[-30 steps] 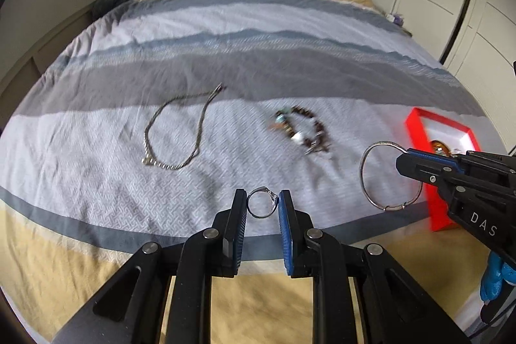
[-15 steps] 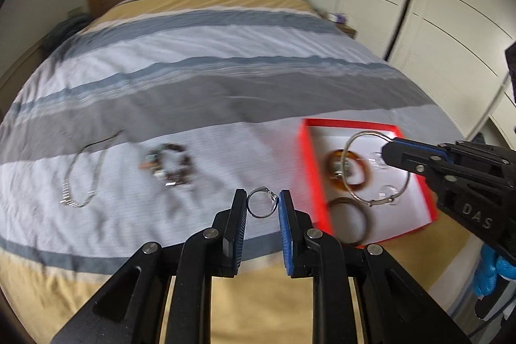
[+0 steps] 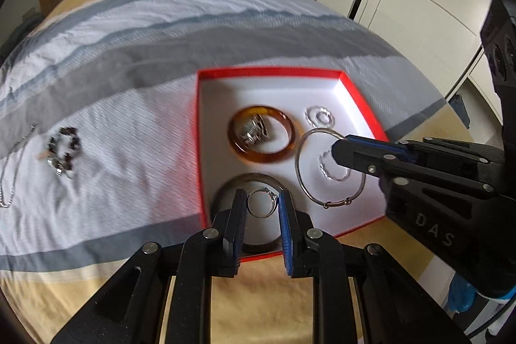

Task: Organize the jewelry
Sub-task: 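Carry the ring and bangle into the red box and open both tools, then withdraw both tools from the box toward the necklace and beaded bracelet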

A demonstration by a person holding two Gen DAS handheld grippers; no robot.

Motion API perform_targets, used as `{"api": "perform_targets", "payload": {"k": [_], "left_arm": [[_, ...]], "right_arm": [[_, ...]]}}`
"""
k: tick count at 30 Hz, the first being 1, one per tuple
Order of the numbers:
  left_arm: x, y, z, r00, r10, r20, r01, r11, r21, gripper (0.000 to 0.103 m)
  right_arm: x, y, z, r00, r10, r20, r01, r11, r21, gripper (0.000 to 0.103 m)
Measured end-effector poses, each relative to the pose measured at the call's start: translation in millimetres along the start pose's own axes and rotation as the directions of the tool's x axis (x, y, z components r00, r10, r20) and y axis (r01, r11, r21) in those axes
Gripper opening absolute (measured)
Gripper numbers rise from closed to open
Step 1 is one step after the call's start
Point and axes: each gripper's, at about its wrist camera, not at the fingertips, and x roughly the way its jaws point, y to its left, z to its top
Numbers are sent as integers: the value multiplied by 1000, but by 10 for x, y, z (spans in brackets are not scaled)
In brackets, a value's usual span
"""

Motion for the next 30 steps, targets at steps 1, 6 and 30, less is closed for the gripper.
{"api": "perform_targets", "payload": {"k": [1,6,30], "left_arm": [[56,-16,-5,1000,1,-9,-1,1000,1,19],[254,-50,-26,999,10,-39,-10,1000,3,19],[566,-56,-91,995,39,-89,-41,999,-17,26]], "right_arm": [[14,-29,-17,1000,-2,-2,2,1000,8,4],[82,-341,-124,1000,-10,-15,11,997,76,4],[405,-424,-321,982,-103,-158,104,995,-3,6]]}}
